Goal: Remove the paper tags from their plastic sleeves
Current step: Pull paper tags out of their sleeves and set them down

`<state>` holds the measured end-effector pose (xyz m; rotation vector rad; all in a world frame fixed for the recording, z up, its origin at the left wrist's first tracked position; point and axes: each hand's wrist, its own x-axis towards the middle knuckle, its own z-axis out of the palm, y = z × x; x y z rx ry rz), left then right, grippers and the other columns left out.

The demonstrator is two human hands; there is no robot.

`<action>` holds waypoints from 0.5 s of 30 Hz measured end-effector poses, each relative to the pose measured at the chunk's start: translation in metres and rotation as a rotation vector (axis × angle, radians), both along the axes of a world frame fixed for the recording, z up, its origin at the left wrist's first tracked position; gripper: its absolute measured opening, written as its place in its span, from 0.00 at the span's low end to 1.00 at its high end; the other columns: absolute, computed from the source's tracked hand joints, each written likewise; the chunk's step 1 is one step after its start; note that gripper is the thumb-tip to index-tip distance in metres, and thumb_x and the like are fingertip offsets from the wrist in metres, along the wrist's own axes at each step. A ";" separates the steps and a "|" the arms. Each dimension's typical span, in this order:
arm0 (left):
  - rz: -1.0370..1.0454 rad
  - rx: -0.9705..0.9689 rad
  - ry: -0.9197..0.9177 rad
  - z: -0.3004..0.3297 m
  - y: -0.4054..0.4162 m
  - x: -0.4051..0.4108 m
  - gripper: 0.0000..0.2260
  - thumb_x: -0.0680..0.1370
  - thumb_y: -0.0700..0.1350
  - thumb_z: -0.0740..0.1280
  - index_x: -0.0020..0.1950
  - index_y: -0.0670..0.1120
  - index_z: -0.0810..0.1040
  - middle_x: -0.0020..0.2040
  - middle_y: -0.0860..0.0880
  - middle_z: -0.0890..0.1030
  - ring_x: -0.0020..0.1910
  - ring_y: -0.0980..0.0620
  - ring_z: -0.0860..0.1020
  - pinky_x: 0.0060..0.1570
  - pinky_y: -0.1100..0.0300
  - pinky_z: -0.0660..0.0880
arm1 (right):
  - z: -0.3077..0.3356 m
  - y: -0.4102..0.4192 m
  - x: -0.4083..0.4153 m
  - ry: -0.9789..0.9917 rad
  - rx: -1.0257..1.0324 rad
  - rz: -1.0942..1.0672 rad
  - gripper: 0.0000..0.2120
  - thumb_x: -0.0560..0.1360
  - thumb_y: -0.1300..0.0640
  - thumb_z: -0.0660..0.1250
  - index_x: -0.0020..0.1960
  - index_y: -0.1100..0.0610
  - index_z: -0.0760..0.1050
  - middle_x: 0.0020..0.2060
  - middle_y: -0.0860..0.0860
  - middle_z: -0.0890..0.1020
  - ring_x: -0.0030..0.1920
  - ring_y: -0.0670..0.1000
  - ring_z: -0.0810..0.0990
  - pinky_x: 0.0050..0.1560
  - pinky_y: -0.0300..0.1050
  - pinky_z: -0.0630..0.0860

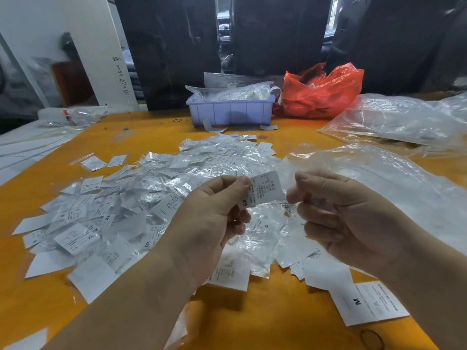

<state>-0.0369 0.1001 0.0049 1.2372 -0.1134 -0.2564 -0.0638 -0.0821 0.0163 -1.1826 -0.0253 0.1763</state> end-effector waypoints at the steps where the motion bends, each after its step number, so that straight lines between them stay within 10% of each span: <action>1: 0.012 0.021 -0.025 -0.001 0.000 0.000 0.03 0.66 0.47 0.71 0.33 0.49 0.84 0.36 0.46 0.83 0.28 0.53 0.77 0.26 0.64 0.73 | 0.000 0.000 0.000 -0.006 -0.003 -0.004 0.09 0.66 0.56 0.71 0.41 0.60 0.76 0.33 0.53 0.80 0.22 0.44 0.60 0.18 0.32 0.57; 15: -0.082 0.158 -0.157 -0.006 -0.002 -0.005 0.09 0.67 0.38 0.75 0.43 0.51 0.83 0.41 0.47 0.85 0.44 0.48 0.84 0.37 0.64 0.77 | -0.003 0.001 -0.001 -0.083 -0.207 0.011 0.05 0.62 0.56 0.74 0.34 0.55 0.79 0.25 0.53 0.68 0.22 0.46 0.56 0.22 0.37 0.54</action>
